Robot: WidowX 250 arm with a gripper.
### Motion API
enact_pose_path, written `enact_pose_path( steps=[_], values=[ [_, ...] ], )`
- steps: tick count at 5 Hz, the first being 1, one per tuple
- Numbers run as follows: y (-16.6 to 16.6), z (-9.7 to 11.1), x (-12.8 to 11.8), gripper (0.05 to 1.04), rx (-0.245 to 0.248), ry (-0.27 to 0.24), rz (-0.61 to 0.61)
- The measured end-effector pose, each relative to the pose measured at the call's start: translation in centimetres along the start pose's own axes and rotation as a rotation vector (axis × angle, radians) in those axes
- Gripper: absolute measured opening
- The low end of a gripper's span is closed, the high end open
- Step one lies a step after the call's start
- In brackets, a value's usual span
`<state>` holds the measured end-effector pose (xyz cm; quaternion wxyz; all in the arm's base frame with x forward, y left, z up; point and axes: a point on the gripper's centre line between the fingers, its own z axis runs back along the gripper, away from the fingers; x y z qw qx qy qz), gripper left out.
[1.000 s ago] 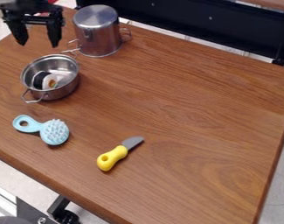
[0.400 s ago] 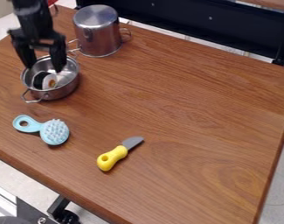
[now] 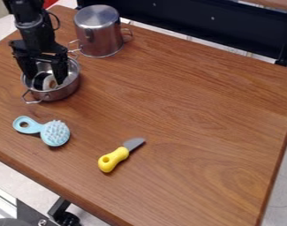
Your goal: Take the hexagonal object out of the pot and put it in the middle of the table
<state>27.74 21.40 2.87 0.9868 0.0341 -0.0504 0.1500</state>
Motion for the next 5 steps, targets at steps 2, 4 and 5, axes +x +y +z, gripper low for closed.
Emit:
enact_pose_path(
  steps=[2,4,5],
  values=[
    [-0.05,-0.46,0.14,0.967,0.021,-0.03,0.032],
    [-0.21,-0.83,0.08,0.514,0.061,-0.037,0.053],
    [-0.44,-0.96,0.25,0.433,0.079,-0.049,0.066]
  ],
)
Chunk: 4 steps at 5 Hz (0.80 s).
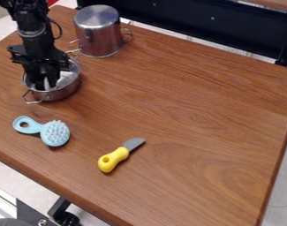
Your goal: Take the hexagonal object out of the pot and put it in the middle of the table
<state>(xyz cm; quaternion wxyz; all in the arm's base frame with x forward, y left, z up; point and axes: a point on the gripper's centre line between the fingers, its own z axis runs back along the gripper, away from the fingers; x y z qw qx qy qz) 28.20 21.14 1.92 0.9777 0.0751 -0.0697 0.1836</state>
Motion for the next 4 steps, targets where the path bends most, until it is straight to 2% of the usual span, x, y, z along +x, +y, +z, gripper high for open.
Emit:
enact_pose_path(
  steps=[1,2,3,4],
  values=[
    [0.0,0.1,0.0,0.424,0.015,0.005,0.074],
    [0.1,1.0,0.8,0.422,0.003,0.008,0.172],
    [0.2,4.4,2.2,0.422,-0.038,-0.026,0.282],
    [-0.1,7.6,2.7,0.422,-0.086,0.005,0.369]
  ],
)
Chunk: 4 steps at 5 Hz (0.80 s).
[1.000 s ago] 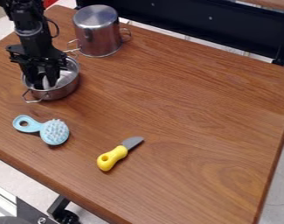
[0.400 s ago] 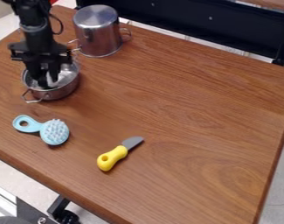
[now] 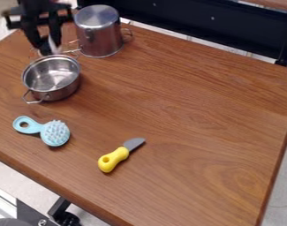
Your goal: Take the hexagonal object out of the pot and put it in the middle of the table
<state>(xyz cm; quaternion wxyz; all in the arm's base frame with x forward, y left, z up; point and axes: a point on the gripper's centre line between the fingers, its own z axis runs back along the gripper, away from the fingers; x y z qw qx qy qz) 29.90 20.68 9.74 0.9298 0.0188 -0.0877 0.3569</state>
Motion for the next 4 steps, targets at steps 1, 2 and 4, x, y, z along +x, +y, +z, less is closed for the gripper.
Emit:
enact_pose_path(
  steps=[1,2,4],
  values=[
    [-1.0,1.6,-1.2,0.422,0.017,0.055,0.032],
    [-3.6,1.9,-2.3,0.422,0.036,0.08,0.04],
    [-8.2,0.8,-6.4,0.422,0.032,0.047,0.06]
  ],
)
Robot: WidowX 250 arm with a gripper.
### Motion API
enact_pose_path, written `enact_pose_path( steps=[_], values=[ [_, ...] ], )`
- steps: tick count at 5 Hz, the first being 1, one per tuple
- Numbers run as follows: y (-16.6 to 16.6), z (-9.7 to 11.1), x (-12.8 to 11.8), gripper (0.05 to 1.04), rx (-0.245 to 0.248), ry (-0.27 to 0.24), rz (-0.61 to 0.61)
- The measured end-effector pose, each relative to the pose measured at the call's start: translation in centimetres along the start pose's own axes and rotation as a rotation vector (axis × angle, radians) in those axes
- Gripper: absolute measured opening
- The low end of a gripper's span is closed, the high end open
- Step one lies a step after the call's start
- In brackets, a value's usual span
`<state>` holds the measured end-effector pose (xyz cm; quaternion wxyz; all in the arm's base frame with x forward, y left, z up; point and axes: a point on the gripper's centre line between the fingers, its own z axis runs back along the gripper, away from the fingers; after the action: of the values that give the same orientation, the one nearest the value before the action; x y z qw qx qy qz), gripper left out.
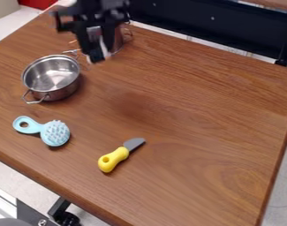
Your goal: Take the hexagonal object out of the pot and put it in the middle of the table
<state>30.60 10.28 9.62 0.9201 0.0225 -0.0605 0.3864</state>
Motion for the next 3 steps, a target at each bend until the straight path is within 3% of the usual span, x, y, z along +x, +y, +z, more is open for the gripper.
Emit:
enact_pose_path(
  steps=[1,2,3],
  values=[
    [-1.7,-1.0,-1.7,0.422,0.016,-0.017,0.01],
    [-2.9,-2.8,-5.1,0.422,0.05,0.001,-0.038],
    [-4.6,-3.3,-7.4,0.421,0.031,0.014,-0.069]
  ],
)
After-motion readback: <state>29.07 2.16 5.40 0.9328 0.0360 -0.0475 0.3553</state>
